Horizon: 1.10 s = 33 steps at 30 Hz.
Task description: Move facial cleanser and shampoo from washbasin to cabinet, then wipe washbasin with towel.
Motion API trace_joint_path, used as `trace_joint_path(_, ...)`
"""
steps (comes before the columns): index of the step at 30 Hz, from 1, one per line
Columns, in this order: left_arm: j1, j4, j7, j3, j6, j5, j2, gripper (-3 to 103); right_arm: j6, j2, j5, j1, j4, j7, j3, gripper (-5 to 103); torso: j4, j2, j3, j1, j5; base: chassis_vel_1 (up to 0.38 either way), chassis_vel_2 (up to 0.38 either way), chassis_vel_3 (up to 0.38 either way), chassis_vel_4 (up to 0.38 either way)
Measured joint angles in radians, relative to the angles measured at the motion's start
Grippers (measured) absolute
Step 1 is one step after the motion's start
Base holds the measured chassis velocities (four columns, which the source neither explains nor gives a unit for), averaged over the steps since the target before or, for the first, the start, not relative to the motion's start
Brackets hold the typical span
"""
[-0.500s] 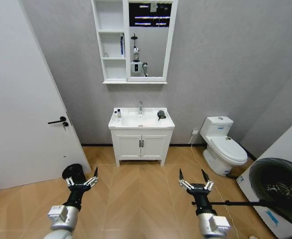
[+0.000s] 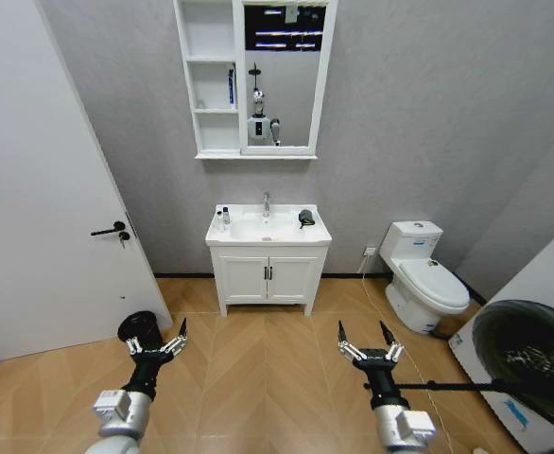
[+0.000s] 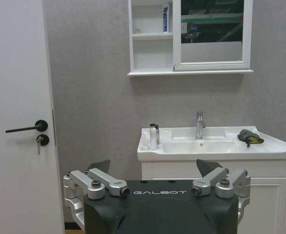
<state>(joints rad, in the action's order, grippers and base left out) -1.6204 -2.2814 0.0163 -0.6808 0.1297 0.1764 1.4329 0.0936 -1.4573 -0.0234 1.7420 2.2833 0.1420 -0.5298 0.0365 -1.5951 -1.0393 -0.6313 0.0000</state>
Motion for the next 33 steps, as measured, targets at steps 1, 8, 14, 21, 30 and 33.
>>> trace_joint_path(1, 0.001, 0.001, 0.001, 0.000, -0.003, 0.000, 0.001, 97, 0.000, 0.000, 0.001, 0.001, 0.000, -0.004, 0.000, 100, 0.0001, 0.000, 0.000, 0.000, 0.0001, 0.000, 0.000, 0.000, 0.000)
trace_joint_path(8, 0.004, 0.041, 0.002, 0.039, -0.025, -0.017, 0.004, 97, 0.002, 0.004, 0.002, 0.039, 0.016, -0.007, -0.010, 100, 0.0000, 0.000, 0.000, 0.000, -0.0001, -0.015, 0.013, 0.006, -0.014)
trace_joint_path(14, 0.012, 0.048, 0.004, 0.057, -0.026, -0.024, 0.001, 97, 0.003, -0.007, 0.009, 0.038, 0.017, -0.006, -0.004, 100, 0.0000, 0.000, 0.000, 0.000, -0.0001, -0.084, 0.079, 0.092, -0.085)
trace_joint_path(21, 0.026, 0.060, 0.004, 0.056, -0.026, -0.019, -0.002, 97, 0.004, -0.012, 0.019, 0.033, 0.008, -0.005, 0.000, 100, 0.0001, 0.000, 0.000, 0.000, 0.0000, -0.187, 0.197, 0.217, -0.215)
trace_joint_path(30, 0.038, 0.075, 0.005, 0.053, -0.026, -0.017, -0.001, 97, 0.008, -0.012, 0.017, 0.020, -0.004, -0.005, 0.002, 100, 0.0004, 0.000, 0.000, 0.000, 0.0002, -0.270, 0.278, 0.277, -0.294)
trace_joint_path(33, 0.038, 0.078, 0.005, 0.051, -0.027, -0.017, -0.001, 97, 0.009, -0.010, 0.016, 0.015, -0.010, -0.005, 0.003, 100, -0.0002, 0.000, 0.000, 0.000, -0.0001, -0.376, 0.328, 0.346, -0.349)
